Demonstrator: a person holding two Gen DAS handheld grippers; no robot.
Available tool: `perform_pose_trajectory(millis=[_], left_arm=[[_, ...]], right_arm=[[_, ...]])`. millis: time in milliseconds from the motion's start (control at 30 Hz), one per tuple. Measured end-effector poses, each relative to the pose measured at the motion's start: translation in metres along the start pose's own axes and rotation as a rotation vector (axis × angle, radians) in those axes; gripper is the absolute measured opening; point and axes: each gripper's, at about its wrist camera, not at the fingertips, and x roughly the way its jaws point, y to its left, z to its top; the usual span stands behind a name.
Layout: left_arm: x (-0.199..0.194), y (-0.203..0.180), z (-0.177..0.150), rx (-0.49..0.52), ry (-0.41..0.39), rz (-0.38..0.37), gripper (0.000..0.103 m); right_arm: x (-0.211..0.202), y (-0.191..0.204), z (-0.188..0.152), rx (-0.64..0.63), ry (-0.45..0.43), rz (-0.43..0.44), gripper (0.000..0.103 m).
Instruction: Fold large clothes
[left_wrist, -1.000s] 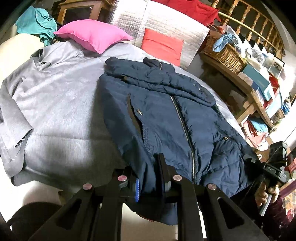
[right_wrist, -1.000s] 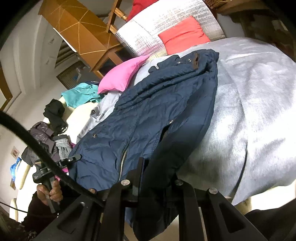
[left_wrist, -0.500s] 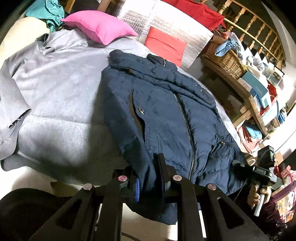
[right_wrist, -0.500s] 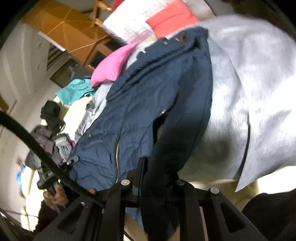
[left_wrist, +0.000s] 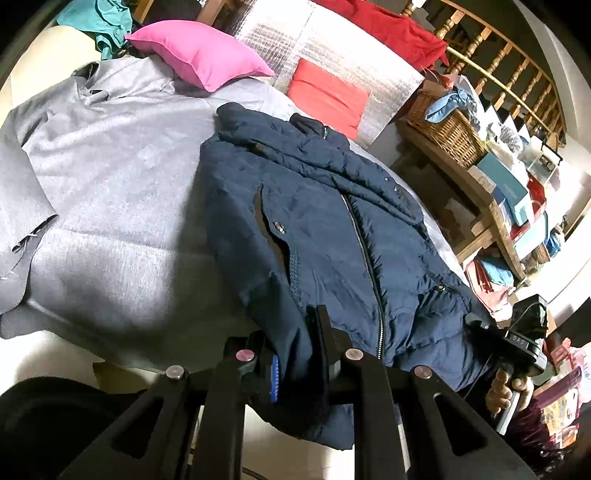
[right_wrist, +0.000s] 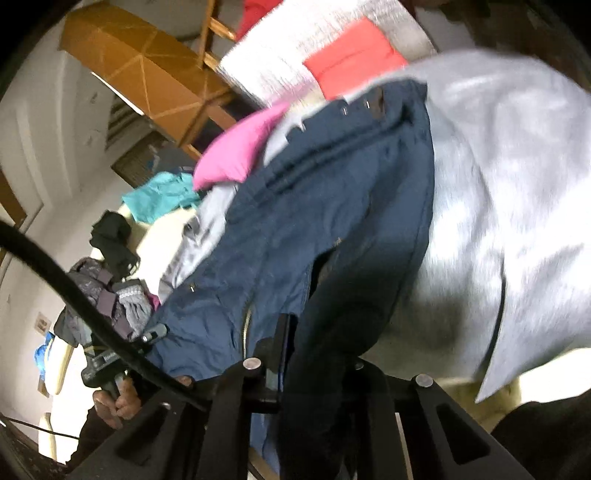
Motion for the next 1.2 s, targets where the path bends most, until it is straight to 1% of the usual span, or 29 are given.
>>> perform_pose_trajectory(millis=[133, 300, 500, 633, 700, 800, 900, 1067, 1200], left_arm=[[-0.002, -0.006, 0.011, 0.025, -0.007, 0.007, 0.017], [-0.011, -0.014, 0.035, 0.052, -0.056, -0.006, 0.017], [-0.010, -0.019, 0.063, 0.055, -0.088, -0.010, 0.017], [-0.007, -0.024, 0.082, 0.062, -0.144, -0.001, 0.017], [0.000, -0.022, 0.086, 0.045, -0.161, 0.002, 0.017], [0.021, -0.014, 0.097, -0.009, -0.151, 0.025, 0.017], [0.038, -0.009, 0.106, -0.044, -0.150, 0.052, 0.017], [0.058, -0.005, 0.115, -0.068, -0.162, 0.062, 0.017], [0.074, -0.001, 0.120, -0.094, -0.158, 0.072, 0.017]], right_arm=[[-0.009, 0.004, 0.010, -0.015, -0.056, 0.019, 0.014], [-0.014, 0.015, 0.025, -0.053, -0.112, 0.015, 0.014], [-0.016, 0.023, 0.049, -0.092, -0.162, 0.004, 0.014], [-0.012, 0.027, 0.069, -0.121, -0.201, -0.011, 0.014], [-0.006, 0.021, 0.076, -0.100, -0.205, -0.018, 0.014], [0.005, 0.014, 0.085, -0.072, -0.189, -0.028, 0.014], [0.014, 0.015, 0.095, -0.092, -0.186, -0.042, 0.014], [0.030, 0.010, 0.112, -0.093, -0.179, -0.059, 0.014], [0.051, -0.003, 0.127, -0.044, -0.147, -0.072, 0.014]])
